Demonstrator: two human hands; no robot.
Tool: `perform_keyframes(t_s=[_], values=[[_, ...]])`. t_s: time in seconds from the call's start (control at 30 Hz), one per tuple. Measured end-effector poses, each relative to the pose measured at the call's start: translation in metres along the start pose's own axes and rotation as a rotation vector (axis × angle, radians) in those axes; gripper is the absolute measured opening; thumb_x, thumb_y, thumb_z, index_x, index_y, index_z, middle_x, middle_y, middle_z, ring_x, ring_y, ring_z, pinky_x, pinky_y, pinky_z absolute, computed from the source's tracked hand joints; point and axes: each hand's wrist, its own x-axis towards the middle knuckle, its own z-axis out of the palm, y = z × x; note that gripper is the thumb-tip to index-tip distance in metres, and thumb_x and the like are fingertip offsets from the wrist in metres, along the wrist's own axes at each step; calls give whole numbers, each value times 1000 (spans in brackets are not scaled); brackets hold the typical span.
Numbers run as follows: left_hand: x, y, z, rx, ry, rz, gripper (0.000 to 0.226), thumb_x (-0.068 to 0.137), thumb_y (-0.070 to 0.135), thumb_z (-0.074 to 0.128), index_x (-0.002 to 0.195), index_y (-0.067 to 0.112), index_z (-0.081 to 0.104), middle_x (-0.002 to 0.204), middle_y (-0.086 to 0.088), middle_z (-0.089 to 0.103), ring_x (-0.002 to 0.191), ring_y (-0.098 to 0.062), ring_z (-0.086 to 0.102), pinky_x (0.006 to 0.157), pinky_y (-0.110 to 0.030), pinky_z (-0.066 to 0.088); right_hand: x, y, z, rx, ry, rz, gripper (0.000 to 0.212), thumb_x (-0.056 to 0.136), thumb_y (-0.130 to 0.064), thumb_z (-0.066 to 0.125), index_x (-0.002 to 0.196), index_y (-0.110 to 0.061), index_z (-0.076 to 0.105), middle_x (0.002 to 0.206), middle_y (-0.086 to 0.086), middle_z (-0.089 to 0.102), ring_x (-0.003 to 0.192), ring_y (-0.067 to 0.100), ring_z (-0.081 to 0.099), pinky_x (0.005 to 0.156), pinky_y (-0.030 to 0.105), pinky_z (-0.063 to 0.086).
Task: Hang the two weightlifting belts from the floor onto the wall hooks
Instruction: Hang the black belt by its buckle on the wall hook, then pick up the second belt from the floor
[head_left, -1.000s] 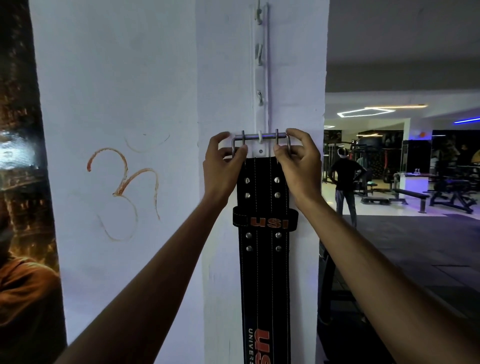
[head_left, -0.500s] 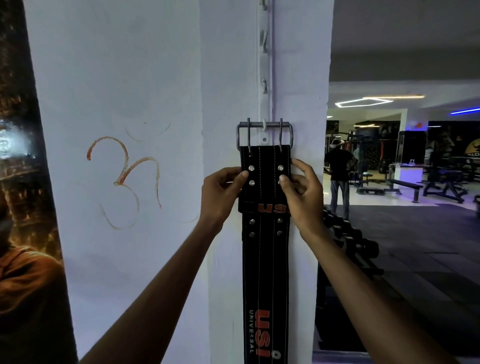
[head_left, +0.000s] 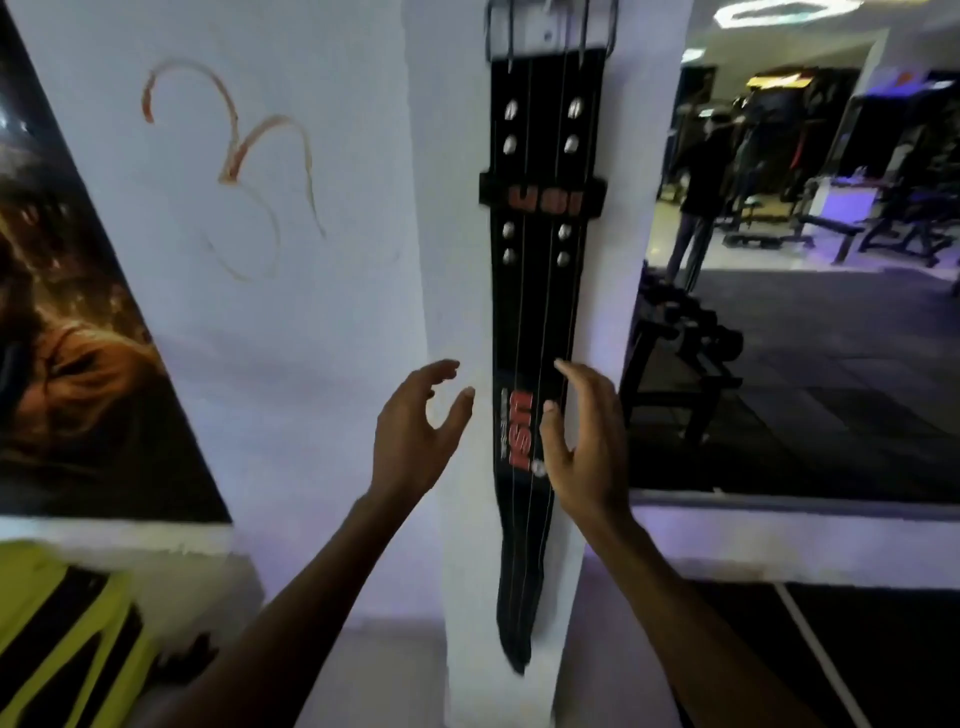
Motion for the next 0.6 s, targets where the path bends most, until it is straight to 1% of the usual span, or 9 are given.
perform_keyframes(t_s=[0.03, 0.07, 0.13, 0.17, 0.27, 0.37, 0.47, 0.53, 0.6], values=[[-31, -15, -1, 28, -15, -57, 36, 94, 39, 65, 126, 23, 64, 124, 5, 71, 113, -14, 67, 97, -40, 57, -31, 1, 3, 9, -70, 21, 37, 97, -15, 55, 132, -7, 56, 132, 10, 59, 124, 24, 56, 107, 27, 43], [-65, -31, -2, 52, -29, -126, 35, 94, 37, 65, 125, 23, 64, 123, 5, 72, 112, -14, 68, 96, -41, 57, -67, 2, 8, 14, -148, 47, 36, 97, -16, 54, 131, -6, 57, 131, 10, 60, 123, 24, 57, 106, 28, 44], [-140, -66, -8, 101, -77, -262, 35, 93, 38, 63, 124, 22, 65, 122, 5, 72, 111, -15, 68, 96, -43, 57, -144, 4, 16, 19, -310, 108, 36, 97, -16, 54, 131, -7, 57, 131, 10, 60, 123, 24, 57, 103, 37, 48], [-178, -83, -13, 118, -120, -336, 37, 93, 40, 60, 124, 22, 65, 122, 4, 72, 111, -16, 68, 95, -44, 57, -182, 2, 20, 25, -380, 148, 36, 97, -16, 54, 132, -7, 57, 130, 9, 60, 122, 23, 57, 101, 38, 50], [-292, -134, -40, 209, -237, -480, 43, 91, 43, 53, 122, 16, 67, 120, -1, 73, 106, -21, 69, 90, -46, 58, -297, -13, 29, 31, -566, 253, 36, 97, -15, 54, 131, -8, 57, 128, 10, 61, 120, 22, 57, 100, 36, 50], [-394, -173, -81, 282, -300, -689, 35, 92, 34, 56, 120, 16, 68, 118, -2, 73, 104, -23, 70, 89, -46, 58, -404, -37, 43, 46, -818, 341, 38, 95, -15, 52, 132, -9, 56, 127, 10, 61, 117, 26, 57, 100, 38, 48], [-481, -212, -127, 344, -300, -901, 25, 94, 18, 62, 117, 18, 69, 116, 0, 74, 104, -22, 70, 91, -45, 58, -499, -64, 66, 50, -1059, 400, 40, 93, -18, 48, 132, -11, 55, 124, 9, 61, 112, 28, 58, 95, 41, 50], [-535, -240, -153, 352, -326, -1022, 24, 93, 12, 62, 115, 18, 69, 112, -1, 75, 100, -23, 71, 90, -43, 58, -557, -82, 88, 59, -1200, 409, 40, 91, -17, 48, 129, -10, 57, 117, 10, 63, 103, 29, 59, 89, 41, 50], [-589, -267, -175, 368, -382, -1103, 26, 92, 9, 62, 116, 17, 69, 111, -1, 75, 96, -20, 71, 89, -38, 58, -617, -98, 108, 66, -1301, 404, 39, 89, -15, 48, 127, -10, 57, 114, 9, 64, 102, 28, 59, 89, 42, 50]])
